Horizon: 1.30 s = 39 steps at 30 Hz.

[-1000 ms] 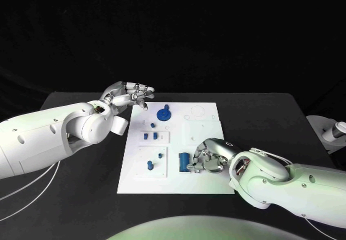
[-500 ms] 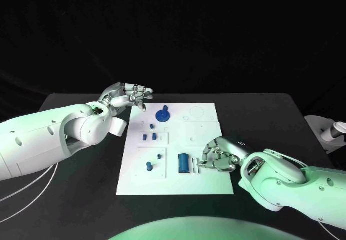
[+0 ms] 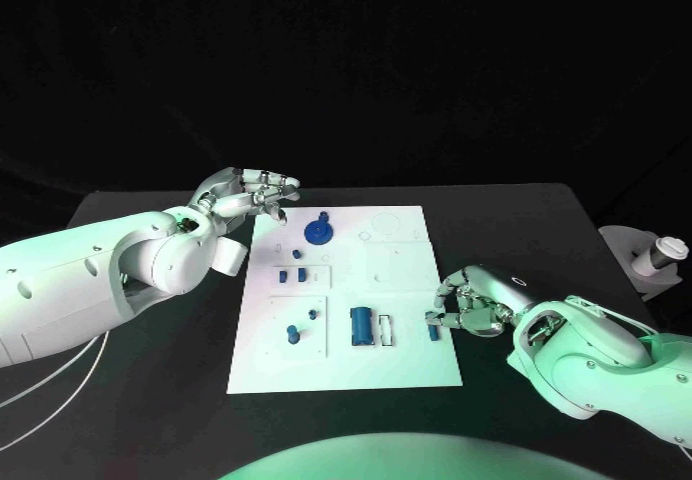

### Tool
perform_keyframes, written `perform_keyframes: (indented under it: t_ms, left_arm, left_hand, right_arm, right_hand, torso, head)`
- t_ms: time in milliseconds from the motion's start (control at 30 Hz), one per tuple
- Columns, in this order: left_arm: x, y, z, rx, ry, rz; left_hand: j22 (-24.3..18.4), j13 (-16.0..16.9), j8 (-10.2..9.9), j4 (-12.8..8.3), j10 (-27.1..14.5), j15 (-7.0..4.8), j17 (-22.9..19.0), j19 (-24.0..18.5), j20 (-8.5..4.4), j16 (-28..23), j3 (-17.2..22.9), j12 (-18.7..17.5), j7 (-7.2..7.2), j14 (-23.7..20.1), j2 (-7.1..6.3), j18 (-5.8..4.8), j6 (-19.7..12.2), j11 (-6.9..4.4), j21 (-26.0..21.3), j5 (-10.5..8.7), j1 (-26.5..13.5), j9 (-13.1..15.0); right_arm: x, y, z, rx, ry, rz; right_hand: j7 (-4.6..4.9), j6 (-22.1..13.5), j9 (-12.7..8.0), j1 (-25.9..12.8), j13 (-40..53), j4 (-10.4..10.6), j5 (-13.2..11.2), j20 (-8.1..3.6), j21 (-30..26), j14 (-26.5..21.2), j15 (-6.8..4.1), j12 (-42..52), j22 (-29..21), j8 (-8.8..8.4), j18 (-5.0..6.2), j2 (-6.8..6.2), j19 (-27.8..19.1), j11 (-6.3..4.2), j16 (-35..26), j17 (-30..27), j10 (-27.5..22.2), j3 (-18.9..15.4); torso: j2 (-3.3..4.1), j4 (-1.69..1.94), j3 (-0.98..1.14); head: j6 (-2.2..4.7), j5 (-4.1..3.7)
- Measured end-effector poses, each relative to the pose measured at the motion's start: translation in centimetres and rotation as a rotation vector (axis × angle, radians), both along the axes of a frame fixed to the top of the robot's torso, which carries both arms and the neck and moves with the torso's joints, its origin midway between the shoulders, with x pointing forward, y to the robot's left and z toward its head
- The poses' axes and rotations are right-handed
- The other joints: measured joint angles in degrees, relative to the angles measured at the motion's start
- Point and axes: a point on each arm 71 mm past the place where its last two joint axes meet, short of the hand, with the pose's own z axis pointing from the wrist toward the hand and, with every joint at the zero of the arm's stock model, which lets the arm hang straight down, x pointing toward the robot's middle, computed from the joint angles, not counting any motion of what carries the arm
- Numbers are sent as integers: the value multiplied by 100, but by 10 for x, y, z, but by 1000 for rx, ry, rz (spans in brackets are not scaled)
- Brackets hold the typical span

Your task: Assemble the parts on the task board

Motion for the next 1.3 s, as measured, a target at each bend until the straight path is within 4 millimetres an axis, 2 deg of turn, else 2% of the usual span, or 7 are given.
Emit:
perform_keyframes:
  t_ms: [133,800,900,967,1067,1167,1300]
  left_arm:
    - [0,0,0,0,0,-1]
    - [0,2,-1,0,2,-1]
    - [0,2,-1,0,2,-2]
    - [0,2,-1,1,2,-2]
    - [-1,2,-1,1,3,-1]
    - [-1,3,-1,1,3,-1]
    - [-1,3,-1,1,4,-2]
  left_hand:
    - [0,0,0,0,0,0,0,0,0,0,0,0,0,0,0,0,0,0,0,0,0,0]
    - [1,-1,0,0,0,0,1,0,0,0,0,0,0,0,0,0,0,0,0,0,0,0]
    - [1,-1,0,0,0,0,1,0,0,0,0,0,0,0,0,0,0,0,0,0,0,0]
    - [1,-1,0,0,0,0,1,0,0,0,0,0,0,0,0,0,0,0,0,0,0,0]
    - [-7,5,0,40,-20,0,-4,0,0,0,9,29,0,0,0,0,0,20,-28,0,0,-4]
    - [-9,7,0,40,-20,0,-5,0,0,0,9,29,0,0,0,0,0,20,-28,0,0,-6]
    - [-9,7,0,40,-20,0,-5,0,0,0,9,29,0,0,0,0,0,20,-28,0,0,-6]
  right_arm:
    - [-2,-1,-6,-12,8,-2]
    - [-2,3,-25,-69,44,-4]
    - [-1,4,-25,-75,43,-2]
    - [-1,5,-25,-79,42,0]
    - [-1,8,-24,-83,38,11]
    - [-2,10,-24,-89,33,22]
    - [-3,14,-23,-100,25,39]
  right_hand:
    - [0,0,-5,-64,-19,0,0,0,0,0,0,-5,0,0,0,-59,0,0,0,0,0,0]
    - [-57,99,-3,-195,-10,13,-1,-1,1,0,0,-5,4,18,0,-25,0,0,0,4,0,-13]
    - [-91,138,-5,-23,23,-56,30,-1,8,0,0,-5,4,15,0,71,0,0,0,4,0,80]
    - [-104,189,-14,196,57,-86,-154,-1,34,1,-1,35,3,-24,0,65,0,-2,0,4,1,251]
    - [-132,258,-22,488,99,-132,-269,-1,34,22,-26,120,3,-58,1,-44,0,-3,0,4,3,607]
    - [-142,312,-92,657,138,-196,-154,-34,34,1,-67,188,3,-90,0,-213,-4,-14,0,4,13,973]
    - [-113,383,-176,863,168,71,-34,-45,34,-1,-88,208,3,-164,1,-419,0,-64,24,3,63,1389]
  torso:
    - [0,1,4]
    - [1,9,-4]
    - [0,9,-4]
    - [0,10,-4]
    - [0,7,-4]
    - [-1,7,-6]
    - [-1,7,-6]
  head:
    - [-6,-6]
    - [-48,24]
    - [-48,27]
    - [-48,27]
    - [-48,27]
    - [-52,21]
    - [-57,17]
